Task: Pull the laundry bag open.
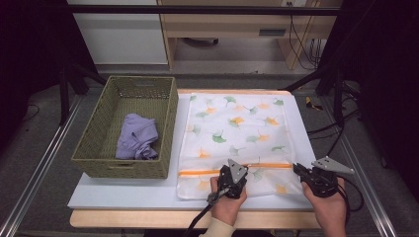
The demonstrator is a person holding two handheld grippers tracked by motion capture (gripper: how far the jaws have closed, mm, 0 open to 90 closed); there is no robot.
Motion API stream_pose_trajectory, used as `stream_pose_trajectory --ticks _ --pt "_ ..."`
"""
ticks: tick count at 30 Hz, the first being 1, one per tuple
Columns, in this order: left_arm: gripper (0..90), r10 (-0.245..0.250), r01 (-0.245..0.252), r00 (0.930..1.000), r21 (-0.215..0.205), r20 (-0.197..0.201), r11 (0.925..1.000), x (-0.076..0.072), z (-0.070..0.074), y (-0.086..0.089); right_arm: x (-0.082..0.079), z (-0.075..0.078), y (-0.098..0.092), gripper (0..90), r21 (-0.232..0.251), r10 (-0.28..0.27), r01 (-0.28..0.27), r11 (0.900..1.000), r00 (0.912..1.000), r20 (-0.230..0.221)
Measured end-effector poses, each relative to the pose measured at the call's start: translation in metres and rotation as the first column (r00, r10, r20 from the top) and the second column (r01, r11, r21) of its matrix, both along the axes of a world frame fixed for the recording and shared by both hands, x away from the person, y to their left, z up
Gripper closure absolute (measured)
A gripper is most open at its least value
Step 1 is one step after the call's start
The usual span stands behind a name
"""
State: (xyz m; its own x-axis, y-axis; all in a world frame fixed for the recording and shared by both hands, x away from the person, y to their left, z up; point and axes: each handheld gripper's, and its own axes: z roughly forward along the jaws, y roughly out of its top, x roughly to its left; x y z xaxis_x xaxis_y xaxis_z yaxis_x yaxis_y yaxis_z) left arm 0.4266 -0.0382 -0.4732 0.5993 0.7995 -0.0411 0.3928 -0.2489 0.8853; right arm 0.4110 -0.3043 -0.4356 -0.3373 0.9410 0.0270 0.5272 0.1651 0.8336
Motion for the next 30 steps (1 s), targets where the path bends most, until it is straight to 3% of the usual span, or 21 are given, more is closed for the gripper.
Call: stream_pose_trajectory --ticks 7,16,30 --pt "90.0 0.010 -0.010 0.9999 0.039 0.008 0.9992 -0.002 0.000 0.000 -0.001 0.001 0.002 85.6 -0.004 0.006 -0.006 1.000 1.0000 0.001" --pt "90.0 0.026 -0.027 0.9996 0.050 0.009 0.9984 -0.004 -0.001 0.005 -0.001 0.002 0.002 85.7 0.002 0.006 -0.006 1.000 0.9999 -0.010" --pt "90.0 0.076 -0.076 0.9971 0.039 0.005 0.9963 -0.005 -0.004 0.025 0.000 0.001 0.000 85.7 0.001 0.010 -0.010 1.000 0.9999 -0.007"
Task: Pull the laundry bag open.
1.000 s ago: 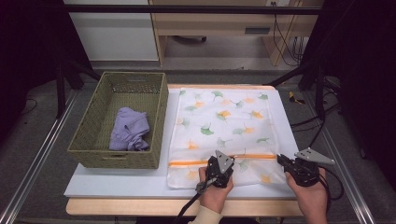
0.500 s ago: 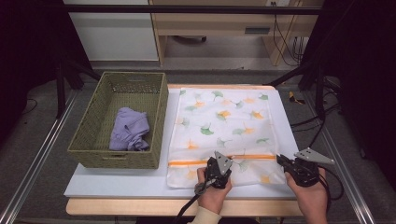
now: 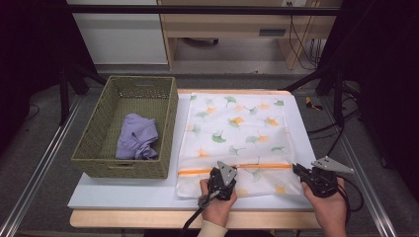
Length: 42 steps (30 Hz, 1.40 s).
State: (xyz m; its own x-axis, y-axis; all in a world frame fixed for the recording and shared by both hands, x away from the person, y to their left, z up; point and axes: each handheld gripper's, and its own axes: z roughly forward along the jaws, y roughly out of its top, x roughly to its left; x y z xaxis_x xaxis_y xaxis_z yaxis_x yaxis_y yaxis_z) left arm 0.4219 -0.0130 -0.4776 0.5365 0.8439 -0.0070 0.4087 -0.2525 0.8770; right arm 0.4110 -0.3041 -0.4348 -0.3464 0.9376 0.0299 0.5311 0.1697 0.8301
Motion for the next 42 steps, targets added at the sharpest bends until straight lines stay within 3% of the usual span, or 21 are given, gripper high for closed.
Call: stream_pose_trajectory --ticks 23,42 --pt "90.0 0.054 -0.054 0.9985 -0.003 -0.007 0.9985 -0.001 -0.005 0.024 0.000 0.000 -0.002 85.7 0.007 -0.008 0.008 1.000 1.0000 -0.006" --pt "90.0 0.125 -0.125 0.9921 -0.008 -0.017 0.9921 -0.006 -0.008 0.059 0.000 0.000 -0.003 85.7 0.011 -0.013 0.013 1.000 0.9999 -0.011"
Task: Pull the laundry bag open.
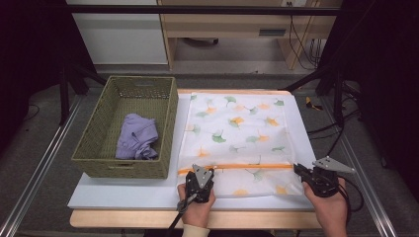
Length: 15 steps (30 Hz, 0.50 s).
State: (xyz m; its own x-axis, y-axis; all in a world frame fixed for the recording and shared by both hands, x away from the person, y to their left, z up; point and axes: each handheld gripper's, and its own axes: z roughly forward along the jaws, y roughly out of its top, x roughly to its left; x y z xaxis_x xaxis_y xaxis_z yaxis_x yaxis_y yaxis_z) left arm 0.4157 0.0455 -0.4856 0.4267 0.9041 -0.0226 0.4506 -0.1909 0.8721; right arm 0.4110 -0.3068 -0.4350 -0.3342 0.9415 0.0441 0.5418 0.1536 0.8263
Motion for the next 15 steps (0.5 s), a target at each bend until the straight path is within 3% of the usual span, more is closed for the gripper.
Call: stream_pose_trajectory --ticks 15 --pt "90.0 0.034 -0.034 0.9994 -0.012 -0.004 0.9993 -0.004 -0.001 0.020 0.000 0.000 0.000 85.7 0.001 -0.002 0.002 1.000 1.0000 0.000"
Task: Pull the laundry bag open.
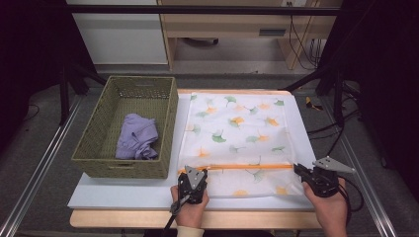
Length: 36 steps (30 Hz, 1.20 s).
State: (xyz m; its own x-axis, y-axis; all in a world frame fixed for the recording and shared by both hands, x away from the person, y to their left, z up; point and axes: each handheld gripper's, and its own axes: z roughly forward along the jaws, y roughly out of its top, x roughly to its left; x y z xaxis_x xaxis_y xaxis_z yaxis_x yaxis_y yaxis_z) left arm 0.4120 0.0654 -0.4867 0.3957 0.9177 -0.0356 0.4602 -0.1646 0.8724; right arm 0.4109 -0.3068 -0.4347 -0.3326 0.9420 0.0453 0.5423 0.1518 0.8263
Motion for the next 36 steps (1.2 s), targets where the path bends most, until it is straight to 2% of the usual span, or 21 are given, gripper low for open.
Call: stream_pose_trajectory --ticks 13,26,36 --pt "90.0 0.040 -0.040 0.9992 -0.007 -0.005 0.9992 -0.004 -0.002 0.022 0.000 0.000 0.000 85.7 -0.002 -0.003 0.003 1.000 1.0000 0.001" --pt "90.0 0.064 -0.064 0.9979 -0.003 -0.007 0.9980 -0.007 -0.005 0.035 0.000 0.000 0.000 85.7 -0.003 -0.004 0.004 1.000 1.0000 0.000" --pt "90.0 0.087 -0.087 0.9962 -0.015 -0.010 0.9961 -0.008 -0.007 0.046 0.000 -0.001 0.000 85.7 -0.007 -0.002 0.002 1.000 1.0000 -0.001"
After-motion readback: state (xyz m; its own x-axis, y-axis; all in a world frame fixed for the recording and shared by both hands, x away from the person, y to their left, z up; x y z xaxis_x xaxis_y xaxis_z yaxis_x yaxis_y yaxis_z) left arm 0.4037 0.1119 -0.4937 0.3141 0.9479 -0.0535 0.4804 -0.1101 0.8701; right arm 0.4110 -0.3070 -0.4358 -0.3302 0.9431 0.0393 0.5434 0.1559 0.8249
